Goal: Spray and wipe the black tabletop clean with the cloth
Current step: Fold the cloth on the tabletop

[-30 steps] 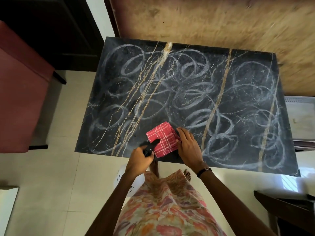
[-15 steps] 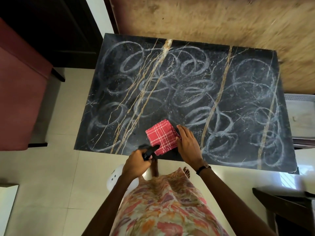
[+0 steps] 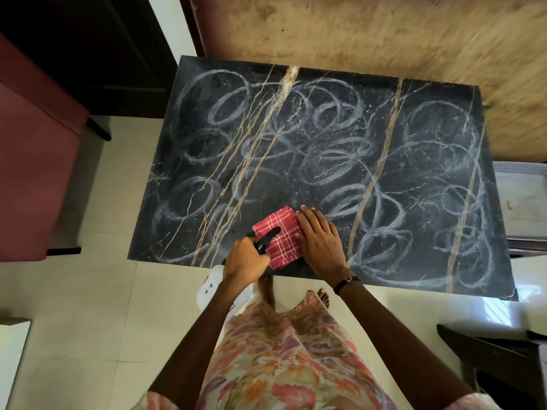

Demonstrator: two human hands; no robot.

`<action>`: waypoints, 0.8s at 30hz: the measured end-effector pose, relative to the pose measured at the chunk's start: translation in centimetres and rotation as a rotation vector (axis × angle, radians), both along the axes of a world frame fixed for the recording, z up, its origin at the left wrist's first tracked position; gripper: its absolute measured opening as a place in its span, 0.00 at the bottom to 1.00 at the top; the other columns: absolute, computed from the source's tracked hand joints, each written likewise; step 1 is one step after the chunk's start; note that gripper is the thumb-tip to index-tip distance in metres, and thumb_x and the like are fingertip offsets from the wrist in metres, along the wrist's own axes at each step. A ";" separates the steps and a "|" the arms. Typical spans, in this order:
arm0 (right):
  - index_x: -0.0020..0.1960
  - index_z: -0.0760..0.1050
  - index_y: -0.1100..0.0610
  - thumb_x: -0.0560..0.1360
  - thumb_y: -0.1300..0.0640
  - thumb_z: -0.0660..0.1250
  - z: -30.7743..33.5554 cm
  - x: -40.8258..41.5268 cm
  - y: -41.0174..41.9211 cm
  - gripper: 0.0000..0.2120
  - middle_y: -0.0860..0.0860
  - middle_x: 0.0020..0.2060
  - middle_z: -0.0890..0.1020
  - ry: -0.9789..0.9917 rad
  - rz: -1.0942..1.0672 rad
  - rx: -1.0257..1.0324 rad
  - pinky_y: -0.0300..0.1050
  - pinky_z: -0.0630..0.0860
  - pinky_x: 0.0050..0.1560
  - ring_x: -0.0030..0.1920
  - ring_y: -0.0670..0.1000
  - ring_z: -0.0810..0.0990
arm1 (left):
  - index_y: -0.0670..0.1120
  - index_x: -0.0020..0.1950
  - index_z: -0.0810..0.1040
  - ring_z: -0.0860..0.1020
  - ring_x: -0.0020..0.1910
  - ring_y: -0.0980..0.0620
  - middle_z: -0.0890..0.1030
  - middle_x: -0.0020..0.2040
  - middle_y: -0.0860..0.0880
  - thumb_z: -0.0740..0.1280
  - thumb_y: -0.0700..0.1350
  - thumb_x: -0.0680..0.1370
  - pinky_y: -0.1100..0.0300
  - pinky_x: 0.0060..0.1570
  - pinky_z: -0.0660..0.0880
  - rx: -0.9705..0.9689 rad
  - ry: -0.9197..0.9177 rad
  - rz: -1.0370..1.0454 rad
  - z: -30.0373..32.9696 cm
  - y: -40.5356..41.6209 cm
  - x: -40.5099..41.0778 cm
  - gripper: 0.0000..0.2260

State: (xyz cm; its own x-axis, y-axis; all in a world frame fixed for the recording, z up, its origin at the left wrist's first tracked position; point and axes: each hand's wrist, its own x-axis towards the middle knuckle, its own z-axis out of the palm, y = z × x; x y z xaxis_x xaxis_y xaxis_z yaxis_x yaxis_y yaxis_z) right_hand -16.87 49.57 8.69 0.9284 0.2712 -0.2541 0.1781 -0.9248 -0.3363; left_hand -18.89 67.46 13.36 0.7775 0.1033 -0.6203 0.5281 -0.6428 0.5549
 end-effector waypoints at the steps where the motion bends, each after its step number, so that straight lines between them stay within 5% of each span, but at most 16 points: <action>1: 0.71 0.68 0.59 0.81 0.47 0.46 -0.1 0.0 -0.1 0.26 0.58 0.69 0.72 -0.011 0.000 -0.008 0.58 0.67 0.67 0.69 0.60 0.71 | 0.49 0.35 0.74 0.80 0.37 0.48 0.80 0.35 0.49 0.68 0.43 0.74 0.54 0.43 0.77 -0.001 0.010 -0.001 0.0 0.2 -0.1 0.08; 5: 0.74 0.62 0.58 0.80 0.44 0.44 -0.4 -0.3 -0.7 0.28 0.56 0.73 0.66 0.022 -0.060 0.026 0.54 0.60 0.71 0.74 0.58 0.63 | 0.46 0.45 0.78 0.78 0.38 0.48 0.79 0.36 0.49 0.68 0.43 0.75 0.55 0.43 0.74 -0.036 0.015 -0.085 -0.1 1.1 -1.2 0.02; 9: 0.76 0.57 0.57 0.79 0.42 0.41 -0.4 -1.1 -1.0 0.31 0.55 0.75 0.62 0.062 -0.129 0.078 0.52 0.54 0.74 0.76 0.56 0.57 | 0.43 0.52 0.78 0.77 0.40 0.46 0.77 0.40 0.48 0.67 0.42 0.75 0.56 0.43 0.72 0.014 0.026 -0.067 -0.4 1.5 -2.5 0.07; 24: 0.66 0.70 0.61 0.75 0.50 0.69 -0.5 3.0 1.2 0.24 0.58 0.61 0.74 0.346 -0.371 0.317 0.55 0.73 0.63 0.60 0.58 0.74 | 0.42 0.50 0.78 0.75 0.39 0.46 0.76 0.39 0.46 0.66 0.40 0.74 0.55 0.42 0.71 0.049 -0.002 0.049 -0.5 2.3 0.3 0.06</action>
